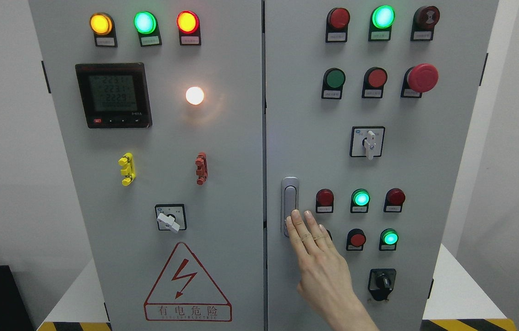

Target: Release door handle

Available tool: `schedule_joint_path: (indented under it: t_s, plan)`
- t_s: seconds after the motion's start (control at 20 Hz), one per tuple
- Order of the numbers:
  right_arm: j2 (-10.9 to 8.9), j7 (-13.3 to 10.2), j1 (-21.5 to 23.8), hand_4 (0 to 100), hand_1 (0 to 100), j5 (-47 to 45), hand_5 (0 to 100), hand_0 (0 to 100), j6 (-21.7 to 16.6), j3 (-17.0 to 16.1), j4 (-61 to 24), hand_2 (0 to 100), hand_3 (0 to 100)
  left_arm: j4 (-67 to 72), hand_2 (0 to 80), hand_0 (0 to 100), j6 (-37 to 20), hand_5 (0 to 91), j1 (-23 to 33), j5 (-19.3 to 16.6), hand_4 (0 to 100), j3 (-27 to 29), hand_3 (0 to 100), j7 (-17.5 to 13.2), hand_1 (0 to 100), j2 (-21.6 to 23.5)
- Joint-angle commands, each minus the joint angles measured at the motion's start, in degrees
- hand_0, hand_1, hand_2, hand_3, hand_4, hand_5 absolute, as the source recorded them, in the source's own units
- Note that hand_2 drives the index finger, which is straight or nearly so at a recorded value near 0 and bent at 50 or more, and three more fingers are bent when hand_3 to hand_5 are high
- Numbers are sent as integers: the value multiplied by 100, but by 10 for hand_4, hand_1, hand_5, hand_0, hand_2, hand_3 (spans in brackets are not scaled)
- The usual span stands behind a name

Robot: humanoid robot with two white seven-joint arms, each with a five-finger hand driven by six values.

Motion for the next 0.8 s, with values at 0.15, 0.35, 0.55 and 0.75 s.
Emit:
schedule_joint_path:
  t_s: [0.15, 0.35, 0.55, 0.75]
  plan:
    - [22, 4, -34, 2, 0, -24, 0, 411, 5, -210, 63, 0, 24, 114, 0, 120, 3, 0, 0, 0, 0, -79, 0, -4, 389, -3]
    - [22, 30, -60, 10, 0, -24, 0, 413, -4, -263, 36, 0, 25, 114, 0, 120, 3, 0, 0, 0, 0, -88, 0, -4, 389, 6]
    - [5, 30, -78, 12, 0, -6, 0, 413, -4, -246, 36, 0, 27, 114, 0, 120, 3, 0, 0, 0, 0, -79, 0, -4, 389, -3]
    - [22, 21, -69, 44, 0, 46, 80, 402, -21, -245, 36, 0, 57, 114, 0, 120, 3, 0, 0, 0, 0, -79, 0, -4, 389, -3]
